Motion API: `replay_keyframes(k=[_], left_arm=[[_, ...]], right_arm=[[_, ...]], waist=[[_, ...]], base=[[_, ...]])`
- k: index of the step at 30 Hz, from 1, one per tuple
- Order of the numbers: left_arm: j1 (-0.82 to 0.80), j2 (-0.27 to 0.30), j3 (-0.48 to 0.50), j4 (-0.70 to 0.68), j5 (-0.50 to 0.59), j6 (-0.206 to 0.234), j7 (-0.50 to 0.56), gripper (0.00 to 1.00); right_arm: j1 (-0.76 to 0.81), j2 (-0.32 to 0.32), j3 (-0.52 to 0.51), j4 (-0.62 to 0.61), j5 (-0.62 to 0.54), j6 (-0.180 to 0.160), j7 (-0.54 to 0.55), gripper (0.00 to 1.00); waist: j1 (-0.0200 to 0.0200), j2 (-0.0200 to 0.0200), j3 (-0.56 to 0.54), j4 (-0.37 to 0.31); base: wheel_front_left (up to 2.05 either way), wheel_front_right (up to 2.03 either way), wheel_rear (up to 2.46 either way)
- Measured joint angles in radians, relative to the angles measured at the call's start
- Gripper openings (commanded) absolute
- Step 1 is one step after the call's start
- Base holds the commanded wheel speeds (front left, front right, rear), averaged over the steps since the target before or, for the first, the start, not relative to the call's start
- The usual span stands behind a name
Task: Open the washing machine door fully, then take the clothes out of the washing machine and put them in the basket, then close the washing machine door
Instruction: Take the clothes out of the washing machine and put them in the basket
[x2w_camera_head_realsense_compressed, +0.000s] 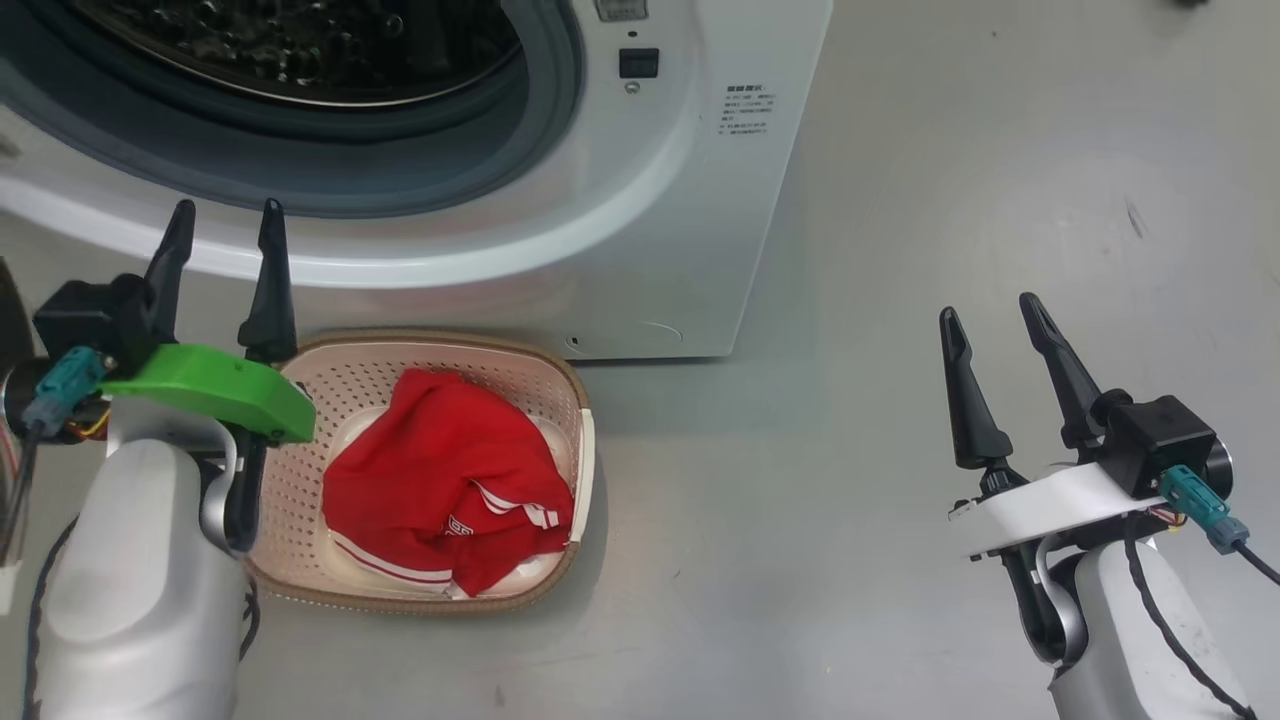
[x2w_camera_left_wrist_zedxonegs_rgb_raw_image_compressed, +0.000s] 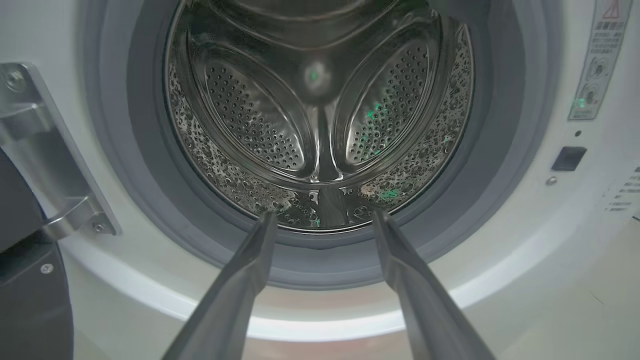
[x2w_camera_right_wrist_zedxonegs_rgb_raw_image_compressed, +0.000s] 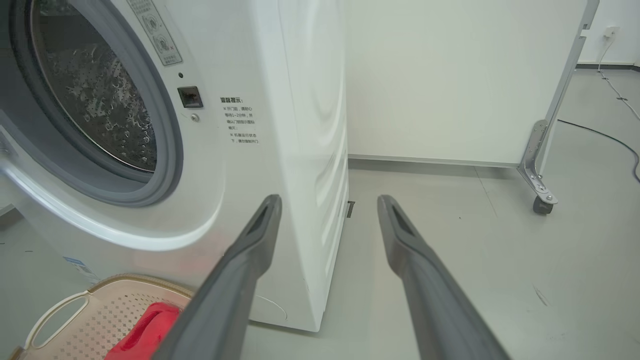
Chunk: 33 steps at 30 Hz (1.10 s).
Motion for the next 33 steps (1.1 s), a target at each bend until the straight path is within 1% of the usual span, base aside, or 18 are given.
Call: replay_keyframes(k=[9, 18, 22, 27, 33], left_arm=[[0.140, 0.000, -0.001, -0.085, 0.037, 0.000, 0.000, 1.00], [0.294, 0.000, 0.001, -0.162, 0.077, 0.000, 0.000, 1.00], [0.333, -0.005, 0.008, -0.190, 0.081, 0.001, 0.000, 1.00], [0.371, -0.034, 0.007, -0.235, 0.081, 0.001, 0.000, 1.00], [0.403, -0.035, 0.007, -0.280, 0.082, 0.001, 0.000, 1.00]], right_arm=[[0.029, 0.002, -0.006, -0.010, 0.001, 0.000, 0.000, 1.00], [0.094, 0.004, -0.011, -0.024, 0.001, 0.001, 0.000, 1.00], [0.099, 0.006, -0.012, -0.044, 0.001, 0.000, 0.000, 1.00], [0.116, 0.006, -0.030, -0.062, 0.001, 0.000, 0.000, 1.00], [0.135, 0.008, -0.030, -0.064, -0.001, 0.000, 0.000, 1.00]], waist=[[0.0000, 0.0000, -0.097, 0.046], [0.0000, 0.0000, -0.178, 0.060], [0.0000, 0.0000, -0.192, 0.056], [0.0000, 0.0000, -0.202, 0.049], [0.0000, 0.0000, -0.207, 0.045]], base=[[0.00, 0.00, 0.00], [0.00, 0.00, 0.00], [0.00, 0.00, 0.00], [0.00, 0.00, 0.00], [0.00, 0.00, 0.00]])
